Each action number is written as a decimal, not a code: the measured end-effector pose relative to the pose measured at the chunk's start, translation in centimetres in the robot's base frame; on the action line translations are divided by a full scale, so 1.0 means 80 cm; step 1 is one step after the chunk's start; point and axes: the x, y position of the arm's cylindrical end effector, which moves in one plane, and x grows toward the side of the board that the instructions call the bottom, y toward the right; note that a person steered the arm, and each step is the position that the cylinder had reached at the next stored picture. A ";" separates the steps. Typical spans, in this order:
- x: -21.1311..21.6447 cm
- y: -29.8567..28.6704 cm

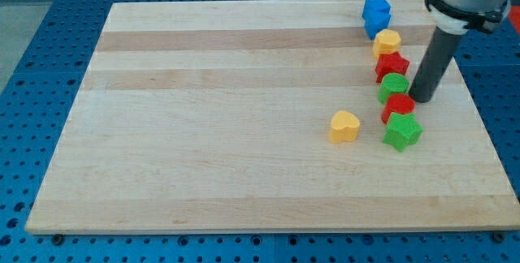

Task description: Slightly move the red star in between the yellow hexagon and green circle

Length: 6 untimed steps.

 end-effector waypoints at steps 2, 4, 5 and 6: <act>-0.016 0.042; -0.046 0.046; -0.051 0.046; -0.052 0.045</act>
